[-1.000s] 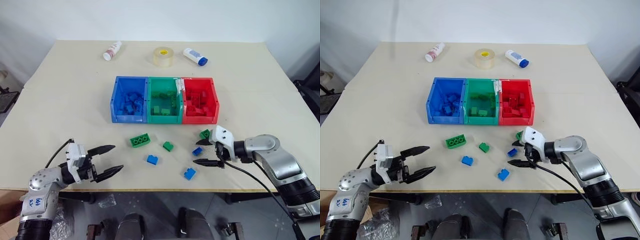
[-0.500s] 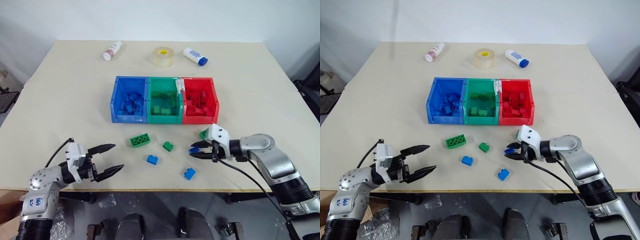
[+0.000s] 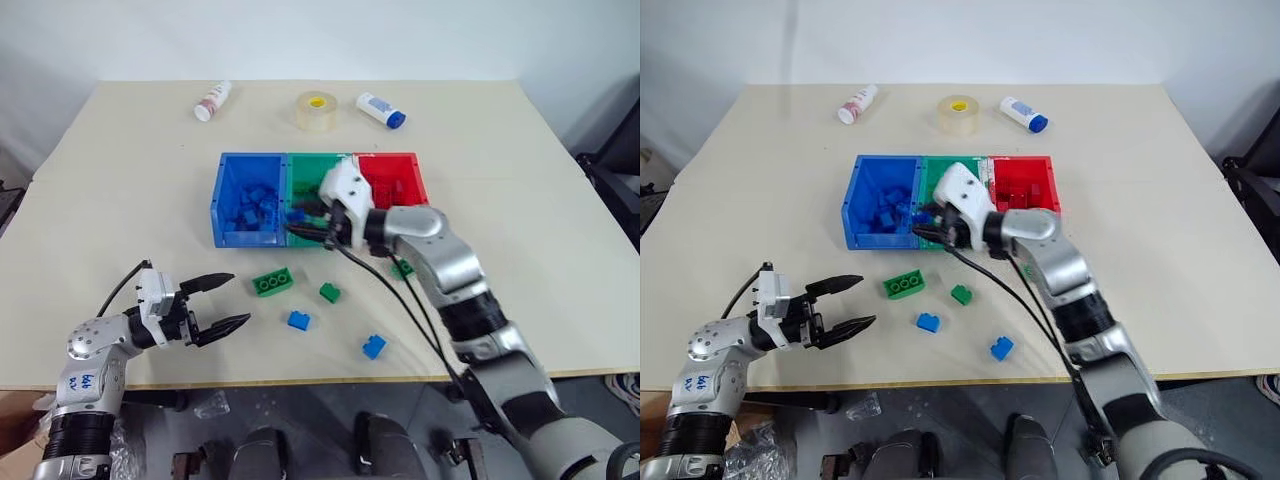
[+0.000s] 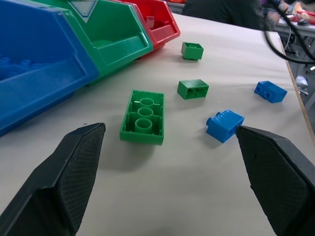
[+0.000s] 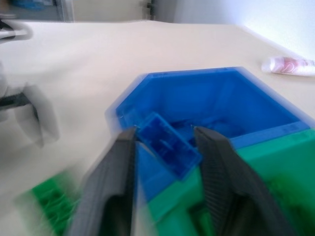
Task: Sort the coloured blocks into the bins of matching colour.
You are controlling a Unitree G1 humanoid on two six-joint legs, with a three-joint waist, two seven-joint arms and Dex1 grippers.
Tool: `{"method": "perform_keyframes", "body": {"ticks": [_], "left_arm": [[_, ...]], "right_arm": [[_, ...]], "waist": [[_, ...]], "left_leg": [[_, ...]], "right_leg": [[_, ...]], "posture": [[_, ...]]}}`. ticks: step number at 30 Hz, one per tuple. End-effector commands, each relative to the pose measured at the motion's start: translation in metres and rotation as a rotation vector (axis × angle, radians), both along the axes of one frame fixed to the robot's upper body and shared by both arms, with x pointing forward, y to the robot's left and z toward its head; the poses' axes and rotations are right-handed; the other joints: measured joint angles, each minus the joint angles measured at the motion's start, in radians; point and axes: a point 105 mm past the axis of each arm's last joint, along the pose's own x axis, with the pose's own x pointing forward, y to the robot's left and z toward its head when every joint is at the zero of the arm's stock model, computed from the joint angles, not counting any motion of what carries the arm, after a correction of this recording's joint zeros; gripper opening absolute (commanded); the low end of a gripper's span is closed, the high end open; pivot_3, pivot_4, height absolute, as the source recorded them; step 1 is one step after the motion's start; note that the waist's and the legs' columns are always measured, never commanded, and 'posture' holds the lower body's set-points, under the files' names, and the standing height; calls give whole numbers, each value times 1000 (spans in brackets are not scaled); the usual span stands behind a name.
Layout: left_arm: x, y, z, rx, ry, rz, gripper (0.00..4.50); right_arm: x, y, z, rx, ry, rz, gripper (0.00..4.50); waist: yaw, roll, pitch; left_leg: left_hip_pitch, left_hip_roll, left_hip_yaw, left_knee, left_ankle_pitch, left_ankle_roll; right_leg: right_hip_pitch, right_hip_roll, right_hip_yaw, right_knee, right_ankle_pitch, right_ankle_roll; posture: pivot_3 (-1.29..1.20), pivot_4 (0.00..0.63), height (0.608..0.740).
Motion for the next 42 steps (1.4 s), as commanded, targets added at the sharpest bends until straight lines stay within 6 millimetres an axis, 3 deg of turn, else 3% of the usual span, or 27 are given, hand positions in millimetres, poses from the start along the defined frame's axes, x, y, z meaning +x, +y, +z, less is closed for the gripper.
{"method": "perform_keyframes", "body": {"ticks": [1, 6, 9, 14, 18, 23, 30, 33, 35, 42], "left_arm": [[2, -1, 6, 7, -37, -4, 4500], [4, 1, 9, 12, -48, 3, 4500], [5, 2, 10, 14, -50, 3, 4500], [8, 2, 11, 19, -48, -13, 4500], [11, 4, 9, 30, -35, -32, 4500], [12, 7, 6, 24, -27, -50, 4500], [12, 8, 3, 23, -21, -81, 4500], [9, 7, 5, -23, -11, -125, 4500], [10, 6, 3, -18, 4, -141, 4500], [4, 1, 9, -44, -9, -241, 4500]], "right_arm": [[24, 16, 16, 67, -68, -117, 2101], [24, 21, 18, 100, -100, -91, 3801], [16, 16, 17, 107, -101, -43, 4438], [-14, -19, 0, 57, -68, 70, 4438], [-45, -68, -22, -37, -6, 112, 4438], [-69, -131, -37, -121, 67, 22, 4438], [-105, -227, -50, -224, 221, -266, 4438], [-114, -235, -54, -230, 242, -305, 4438], [-111, -230, -57, -206, 246, -316, 4438], [-82, -216, -71, -108, 231, -429, 4438]], "waist": [[-11, 0, 0], [-13, 0, 0], [-18, 0, 0], [-11, -1, 0], [-2, -1, 0], [5, -1, 0], [23, -1, 0], [22, -1, 0], [15, -1, 0], [15, -1, -1]], "left_leg": [[0, 0, 0, 0, 0, 0], [0, 0, 0, -1, 0, 0], [0, 0, 1, -2, 0, -1], [0, 0, 0, -1, 0, -1], [0, 0, 0, -1, 0, 0], [0, 1, 1, -1, 0, 0], [0, 1, 1, -1, -1, 0], [1, 1, 2, 0, -1, 1], [1, 1, 2, 1, -1, 1], [1, 1, 2, 0, -1, 1]], "right_leg": [[-1, 0, 0, 1, 0, 0], [0, 0, 0, 0, -1, -1], [-1, 0, 0, 0, -1, -1], [-1, 0, 0, 1, -1, -1], [-1, 0, 0, 0, -1, -1], [-1, 0, 0, 0, -1, -1], [0, 0, 0, -3, -1, -1], [1, 0, 0, -6, 0, 0], [1, 0, 0, -7, 0, 0], [1, 0, 0, -3, 0, -1]], "posture": [[0, 150, 740], [0, 150, 740], [0, 150, 740], [0, 150, 740], [0, 150, 740], [0, 150, 740], [0, 150, 740], [0, 150, 740], [0, 150, 740], [0, 150, 740]]}}
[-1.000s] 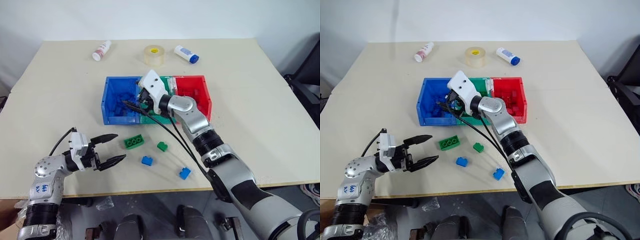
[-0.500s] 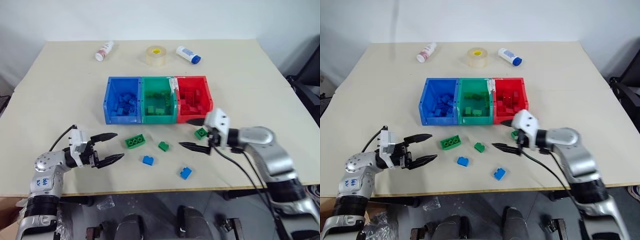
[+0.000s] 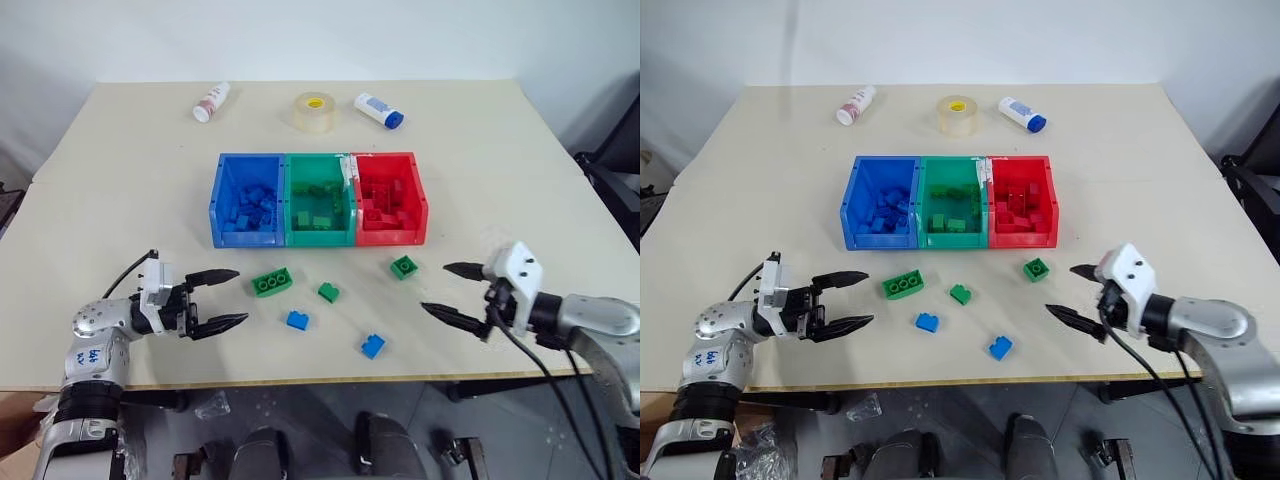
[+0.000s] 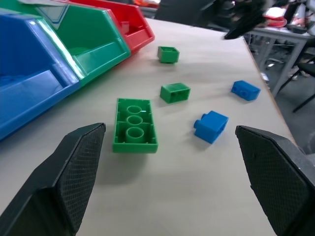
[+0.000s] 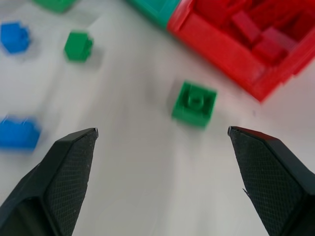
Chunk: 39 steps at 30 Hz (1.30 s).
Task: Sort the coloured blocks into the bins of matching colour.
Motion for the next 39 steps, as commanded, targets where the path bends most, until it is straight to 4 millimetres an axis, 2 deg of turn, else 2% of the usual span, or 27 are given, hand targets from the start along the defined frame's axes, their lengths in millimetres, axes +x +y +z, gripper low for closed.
{"method": "perform_keyframes", "body": {"ticks": [1, 7, 12, 15, 21, 22, 23, 27, 31, 33, 36, 39], "left_arm": [[-4, 1, 8, -41, -18, -49, 4500], [-7, 2, 8, -31, -41, -61, 4500], [-8, 3, 8, -28, -44, -55, 4500], [-7, 3, 9, -28, -49, -52, 4500], [-6, 1, 10, -30, -49, -55, 4500], [-6, 1, 10, -31, -49, -56, 4500], [-5, 1, 10, -31, -49, -56, 4500], [-4, -1, 10, -34, -49, -56, 4500], [-2, -2, 10, -37, -50, -54, 4500], [-2, -2, 10, -38, -52, -52, 4500], [-1, -3, 9, -42, -54, -49, 4500], [0, -6, 9, -45, -57, -50, 4500]], "right_arm": [[16, 1, -1, 29, -40, -84, 4438], [44, 7, -18, 88, -48, -210, 4438], [53, 18, -26, 134, -35, -239, 4438], [55, 20, -29, 146, -36, -245, 3902], [55, 21, -26, 155, -48, -250, 1823], [55, 21, -25, 157, -53, -249, 1555], [55, 21, -23, 158, -57, -248, 1468], [45, 20, -7, 158, -93, -220, 1474], [21, 27, 12, 133, -104, -100, 1474], [15, 30, 21, 123, -110, -62, 1474], [23, 41, 39, 116, -167, -25, 1474], [35, 58, 49, 125, -195, 10, 1474]], "waist": [[0, 0, 0], [0, 0, 0], [-1, 0, 0], [-1, 0, 0], [-1, 0, 0], [-1, 0, 0], [-1, 0, 0], [-1, 0, 0], [1, 0, 0], [1, 0, 0], [-4, 0, 0], [-7, 0, 0]], "left_leg": [[0, 0, 0, 0, 0, 0], [0, 0, 0, 0, 0, 0], [0, 0, 0, 0, 0, 0], [0, 0, 0, 0, 0, 0], [0, 0, 0, 0, 0, 0], [0, 0, 0, 0, 0, 0], [0, 0, 0, 0, 0, 0], [0, 0, 0, 0, 0, 0], [-1, 0, 0, 0, 0, 1], [-1, 0, 0, 0, 0, 1], [0, 0, 0, 1, -1, 1], [0, 0, 0, 0, 0, 1]], "right_leg": [[0, 0, 0, 0, 0, 0], [0, 0, 0, 0, 0, 0], [0, 0, 0, 0, 0, 0], [0, 0, 0, 1, 0, 0], [0, 0, 0, 1, 0, 0], [0, 0, 0, 1, 0, 0], [0, 0, 0, 1, 0, 0], [0, 0, 0, 1, 0, 0], [0, 0, 0, 0, 0, 0], [0, 0, 0, 0, 0, 0], [0, 0, 0, 0, 0, 0], [-1, 0, 1, 3, 0, 0]], "posture": [[0, 150, 740], [0, 150, 740], [0, 150, 740], [0, 150, 740], [0, 150, 740], [0, 150, 740], [0, 150, 740], [0, 150, 740], [0, 150, 740], [0, 150, 740], [0, 150, 740], [0, 150, 740]]}}
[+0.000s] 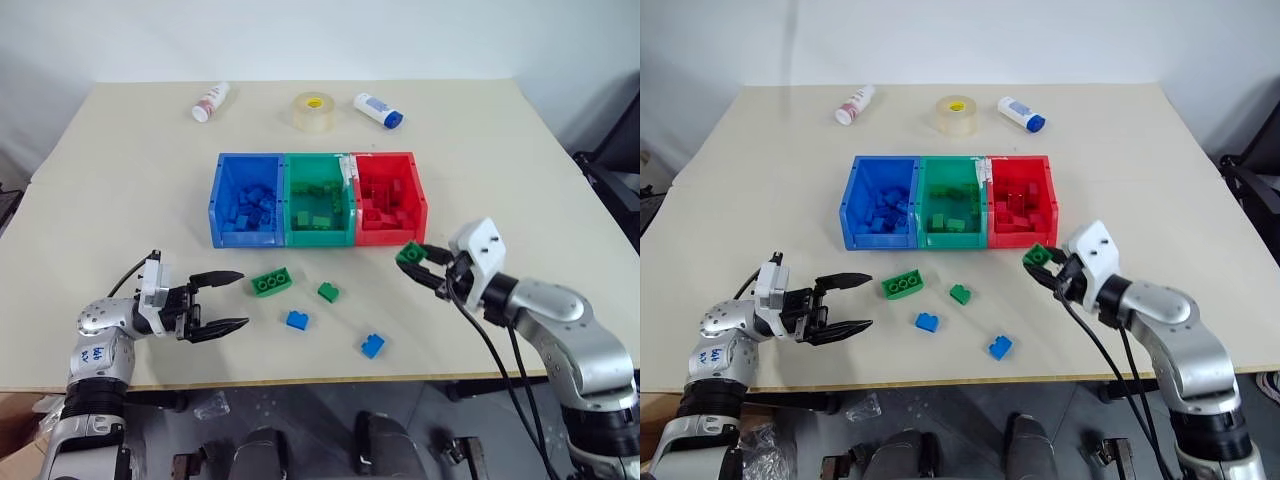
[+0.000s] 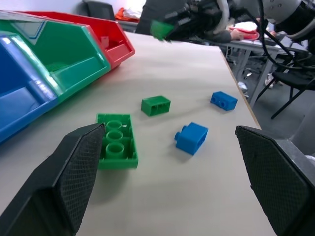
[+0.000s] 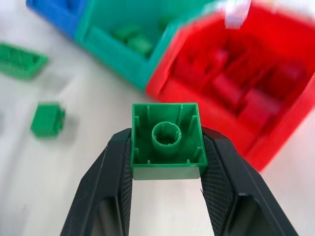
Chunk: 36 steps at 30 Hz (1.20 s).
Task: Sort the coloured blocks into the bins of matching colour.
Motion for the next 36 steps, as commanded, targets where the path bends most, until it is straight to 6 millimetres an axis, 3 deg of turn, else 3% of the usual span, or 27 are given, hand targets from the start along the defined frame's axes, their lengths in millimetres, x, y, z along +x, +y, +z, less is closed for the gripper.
{"method": "perform_keyframes", "body": {"ticks": [1, 7, 11, 16, 23, 25, 30, 33, 36], "left_arm": [[2, -2, 7, -7, -43, 2, 4500], [3, -4, 9, -13, -57, 9, 4500], [1, -3, 11, -13, -69, 18, 4500], [0, -1, 11, -11, -71, 25, 4500], [1, 0, 11, -10, -60, 17, 4500], [2, 1, 10, -5, -52, 12, 4500], [2, 6, 9, 8, -41, 1, 4500], [1, 8, 8, 14, -36, -1, 4500], [1, 11, 7, 18, -32, -2, 4500]], "right_arm": [[18, 28, 20, 30, -75, 53, 1474], [75, 78, 37, 50, -138, 69, 1474], [100, 103, 42, 61, -160, 76, 2815], [102, 102, 45, 49, -191, 94, 4469], [37, 62, 23, -54, -137, 297, 4469], [7, 36, 8, -106, -77, 362, 4469], [-41, -29, -16, -239, 67, 341, 4469], [-57, -55, -27, -317, 146, 310, 4469], [-65, -63, -29, -348, 181, 306, 4469]], "waist": [[0, 0, 0], [-6, 0, 0], [-8, 0, 0], [-8, 0, 0], [5, 0, 0], [6, 0, 0], [11, 0, 0], [6, 0, 0], [3, 0, 0]], "left_leg": [[0, 0, 0, 0, 0, 0], [0, 0, 1, 0, 0, -1], [-1, 0, 1, 0, 0, 0], [-1, 0, 1, 0, 0, 0], [-2, 0, 1, 0, -1, 0], [-2, 0, 1, 1, -1, 0], [-1, 0, 1, 0, -1, 1], [0, 0, 2, 1, -1, 1], [1, 0, 3, 0, -1, 1]], "right_leg": [[0, 0, 0, 0, 0, 0], [-1, 0, 0, 1, 0, 0], [-1, 0, 0, 0, 0, 0], [-1, 0, 0, 0, 0, 0], [-1, 0, 0, -1, 0, 1], [-1, 0, 0, -1, 0, 1], [1, 0, -1, -3, 0, 1], [2, 0, 0, -5, 1, 2], [1, 0, 0, -5, 1, 2]], "posture": [[0, 150, 740], [0, 150, 740], [0, 150, 740], [0, 150, 740], [0, 150, 740], [0, 150, 740], [0, 150, 740], [0, 150, 740], [0, 150, 740]]}}
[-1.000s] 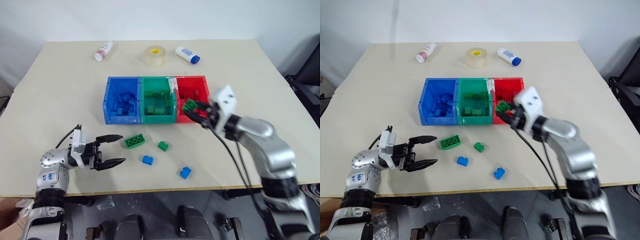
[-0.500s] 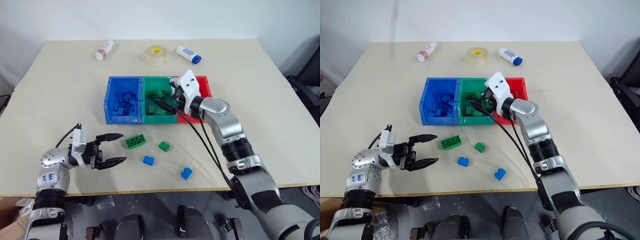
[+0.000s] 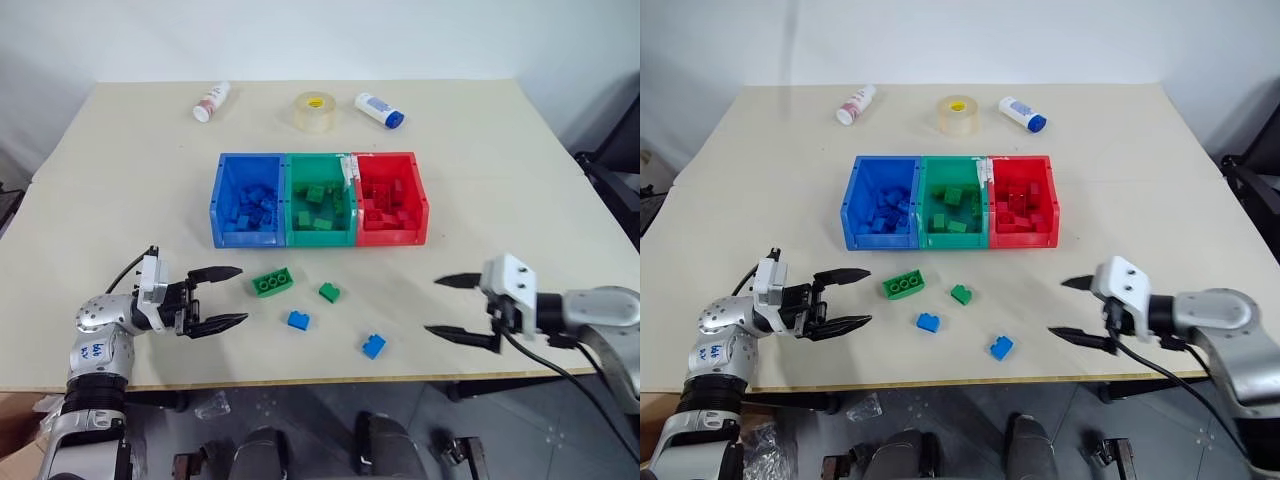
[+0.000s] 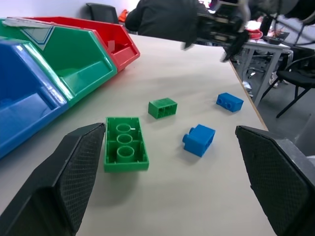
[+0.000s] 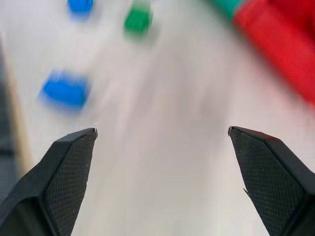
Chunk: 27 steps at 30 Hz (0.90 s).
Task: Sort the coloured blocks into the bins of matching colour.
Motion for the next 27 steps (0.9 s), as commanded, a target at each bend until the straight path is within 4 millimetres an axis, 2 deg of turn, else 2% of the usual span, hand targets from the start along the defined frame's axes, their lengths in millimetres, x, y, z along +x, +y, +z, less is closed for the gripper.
{"method": "perform_keyframes", "body": {"ticks": [1, 5, 11, 14, 21, 27], "left_arm": [[-4, 6, 5, 17, -25, -20, 4500], [-6, 4, 5, 18, -29, -26, 4500], [-15, -7, 9, 9, -54, -50, 4500], [-25, -7, 10, 4, -54, -49, 4500], [-42, -8, 7, -5, -26, -20, 4500], [-49, -11, 5, -11, -11, -5, 4500]], "right_arm": [[-8, 6, 16, -13, -48, 55, 4469], [-10, 17, 12, -21, -33, 99, 4469], [-16, 71, -8, -24, 32, 269, 4469], [-14, 89, -19, -41, 61, 314, 4469], [-6, 99, -36, -94, 69, 330, 4469], [-5, 97, -42, -104, 84, 327, 2612]], "waist": [[0, 0, 0], [6, 0, 0], [5, 0, 0], [4, 0, 0], [8, 0, 0], [6, 0, 0]], "left_leg": [[0, 0, 0, 0, 0, 0], [0, 0, 0, 0, 0, 0], [-1, 0, 0, 1, 0, 0], [-1, 0, 0, 1, 0, 0], [-1, 0, 0, 2, -1, 0], [-1, 0, 0, 2, -1, 1]], "right_leg": [[0, 0, 0, 0, 0, 0], [0, 0, 0, 0, 0, 0], [0, 0, 0, 0, 0, 0], [-1, 0, 0, 1, 0, 0], [-1, -1, 0, 0, 0, 0], [0, -1, 0, 0, 0, 0]], "posture": [[0, 150, 740], [0, 150, 740], [0, 150, 740], [0, 150, 740], [0, 150, 740], [0, 150, 740]]}}
